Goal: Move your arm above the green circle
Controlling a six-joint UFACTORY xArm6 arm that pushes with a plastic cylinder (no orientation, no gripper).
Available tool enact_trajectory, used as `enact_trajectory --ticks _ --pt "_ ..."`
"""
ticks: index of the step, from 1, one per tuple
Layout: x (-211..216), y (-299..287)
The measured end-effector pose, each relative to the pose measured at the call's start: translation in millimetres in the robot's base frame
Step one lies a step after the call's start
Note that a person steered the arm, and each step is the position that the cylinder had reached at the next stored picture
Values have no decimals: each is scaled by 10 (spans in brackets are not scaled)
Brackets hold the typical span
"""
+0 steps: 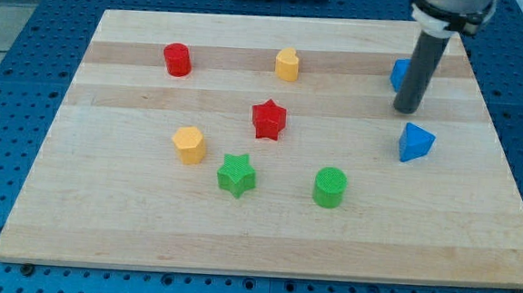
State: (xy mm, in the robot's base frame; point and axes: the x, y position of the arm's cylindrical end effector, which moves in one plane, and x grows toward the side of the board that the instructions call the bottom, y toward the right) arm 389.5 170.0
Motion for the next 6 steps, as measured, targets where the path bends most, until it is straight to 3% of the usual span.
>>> enact_trajectory --ticks 3,4,6 --pt "341 -917" --pt "592 -999" --pt "1127 -595"
